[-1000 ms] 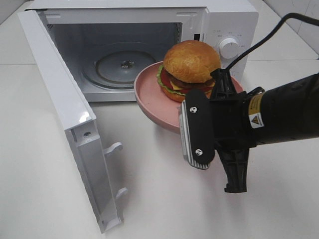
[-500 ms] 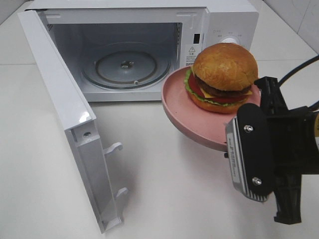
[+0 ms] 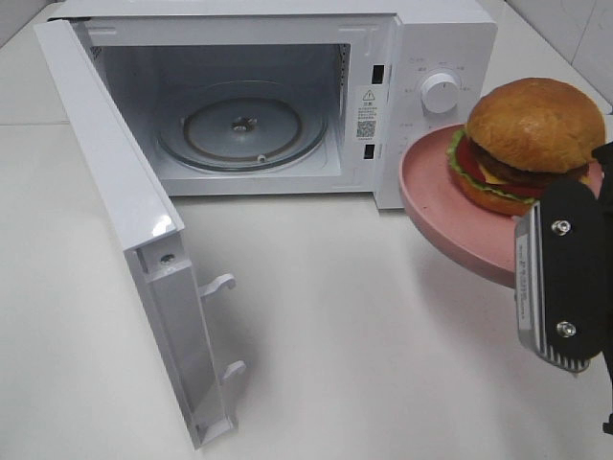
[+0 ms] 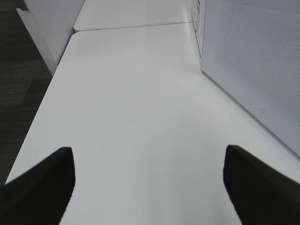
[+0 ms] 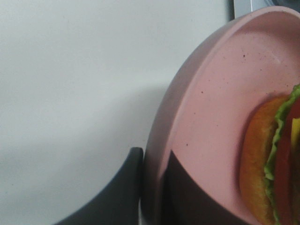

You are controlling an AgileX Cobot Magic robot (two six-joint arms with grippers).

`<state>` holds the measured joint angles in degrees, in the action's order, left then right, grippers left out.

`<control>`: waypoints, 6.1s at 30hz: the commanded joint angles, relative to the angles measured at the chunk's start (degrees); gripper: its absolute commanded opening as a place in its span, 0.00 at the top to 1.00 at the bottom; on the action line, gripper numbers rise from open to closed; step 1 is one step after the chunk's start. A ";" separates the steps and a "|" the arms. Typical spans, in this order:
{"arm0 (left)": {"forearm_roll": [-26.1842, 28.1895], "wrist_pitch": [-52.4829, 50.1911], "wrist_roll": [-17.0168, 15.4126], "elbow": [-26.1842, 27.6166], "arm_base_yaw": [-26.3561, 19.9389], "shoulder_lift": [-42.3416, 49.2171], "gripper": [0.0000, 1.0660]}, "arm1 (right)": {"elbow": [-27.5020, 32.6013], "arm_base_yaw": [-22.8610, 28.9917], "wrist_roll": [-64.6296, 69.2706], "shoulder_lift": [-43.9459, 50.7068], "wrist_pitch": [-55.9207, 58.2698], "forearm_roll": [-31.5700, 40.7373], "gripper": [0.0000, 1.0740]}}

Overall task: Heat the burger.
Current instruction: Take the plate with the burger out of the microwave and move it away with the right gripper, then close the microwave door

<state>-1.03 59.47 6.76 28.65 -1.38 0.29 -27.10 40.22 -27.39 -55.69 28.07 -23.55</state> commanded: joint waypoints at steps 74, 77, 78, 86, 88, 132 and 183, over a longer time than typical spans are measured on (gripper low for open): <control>0.00 -0.11 -0.34 -0.11 -0.11 1.09 0.25 | -6.65 -13.92 95.00 -38.04 17.93 -34.66 0.97; 0.00 -0.11 -0.34 -0.11 -0.11 1.09 0.25 | -6.65 -14.21 96.09 -38.79 17.25 -35.18 0.97; 0.00 -0.11 -0.34 -0.11 -0.11 1.09 0.25 | -6.65 -14.21 96.09 -38.79 17.25 -35.18 0.97; 0.00 -0.11 -0.34 -0.11 -0.11 1.09 0.25 | -6.65 -14.21 98.61 -42.86 15.01 -36.78 0.96; 0.00 -0.11 -0.34 -0.11 -0.11 1.09 0.25 | -6.65 -14.21 98.89 -44.29 14.67 -36.78 0.96; 0.00 -0.11 -0.34 -0.11 -0.11 1.09 0.25 | -6.65 -14.04 77.98 -20.74 0.92 -20.34 0.12; 0.00 -0.11 -0.34 -0.11 -0.11 1.09 0.25 | -2.81 -22.00 40.45 48.24 31.68 15.07 0.22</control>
<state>-1.03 59.47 6.76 28.65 -1.38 0.29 -30.42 21.43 14.09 -10.14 60.39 -8.94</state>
